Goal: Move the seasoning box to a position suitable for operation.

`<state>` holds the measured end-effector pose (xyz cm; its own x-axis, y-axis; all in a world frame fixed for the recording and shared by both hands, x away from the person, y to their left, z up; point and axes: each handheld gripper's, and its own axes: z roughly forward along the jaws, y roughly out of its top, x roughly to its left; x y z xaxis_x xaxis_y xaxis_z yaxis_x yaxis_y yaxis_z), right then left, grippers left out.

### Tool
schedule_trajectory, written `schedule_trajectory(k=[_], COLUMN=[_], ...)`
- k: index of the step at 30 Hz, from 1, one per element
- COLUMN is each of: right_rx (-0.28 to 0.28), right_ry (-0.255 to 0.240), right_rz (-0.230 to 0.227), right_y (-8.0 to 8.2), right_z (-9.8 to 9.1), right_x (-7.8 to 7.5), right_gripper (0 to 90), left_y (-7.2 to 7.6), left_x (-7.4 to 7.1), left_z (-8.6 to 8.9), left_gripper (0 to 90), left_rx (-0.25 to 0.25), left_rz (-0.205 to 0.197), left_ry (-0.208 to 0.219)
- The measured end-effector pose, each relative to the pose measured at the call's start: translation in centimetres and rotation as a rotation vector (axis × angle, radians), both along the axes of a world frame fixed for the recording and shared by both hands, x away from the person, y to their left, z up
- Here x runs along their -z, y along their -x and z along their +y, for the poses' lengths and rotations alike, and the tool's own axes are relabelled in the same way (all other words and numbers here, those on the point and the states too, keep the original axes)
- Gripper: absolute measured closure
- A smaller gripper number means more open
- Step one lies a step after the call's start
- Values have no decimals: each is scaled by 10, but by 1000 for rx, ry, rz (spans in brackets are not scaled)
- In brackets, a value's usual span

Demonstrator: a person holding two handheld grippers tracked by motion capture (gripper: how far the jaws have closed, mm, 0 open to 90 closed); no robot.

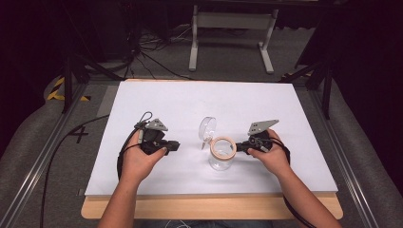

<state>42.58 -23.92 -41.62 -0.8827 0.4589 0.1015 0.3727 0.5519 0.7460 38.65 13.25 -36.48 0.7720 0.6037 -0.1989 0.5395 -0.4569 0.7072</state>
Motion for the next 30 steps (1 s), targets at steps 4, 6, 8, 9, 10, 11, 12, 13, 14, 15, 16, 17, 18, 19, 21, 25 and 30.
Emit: schedule_trajectory(k=[4,6,8,9,10,11,12,13,14,15,16,17,18,19,21,25,30], right_rx=[-5,-17,-20,-23,-29,-33,-37,-39,-40,-40,-46,-51,-56,-59,-63,-80,-98], right_ry=[5,6,9,11,12,15,14,15,15,15,20,33,38,44,53,60,73], right_rz=[2,2,3,5,6,8,11,16,19,19,17,22,22,25,23,25,28], right_y=[2,5,6,8,9,11,12,13,14,14,16,20,21,23,26,32,37], right_z=[1,1,2,2,3,3,4,4,5,5,6,7,8,9,10,14,18], right_x=[0,-1,-2,-2,-3,-3,-3,-3,-3,-3,-3,-2,-1,-1,0,-1,-2], right_gripper=[900,900,900,900,900,900,900,900,900,900,900,899,900,900,900,900,900], left_y=[-1,-2,-2,-3,-3,-3,-3,-4,-5,-5,-6,-7,-7,-8,-9,-10,-10], left_x=[1,1,2,2,2,2,2,2,2,2,2,2,1,1,1,1,1], left_z=[0,1,0,0,0,0,0,0,0,0,-1,-1,-2,-2,-4,-5,-4], left_gripper=[846,846,845,845,844,844,843,843,842,841,841,839,839,839,838,836,837], left_rx=[-6,-1,-2,0,1,-2,0,2,5,5,13,9,10,11,20,30,29], left_rz=[4,2,4,5,5,6,12,9,9,9,7,6,8,9,11,8,7], left_ry=[5,5,5,4,6,9,6,5,6,6,6,12,12,12,16,11,12])
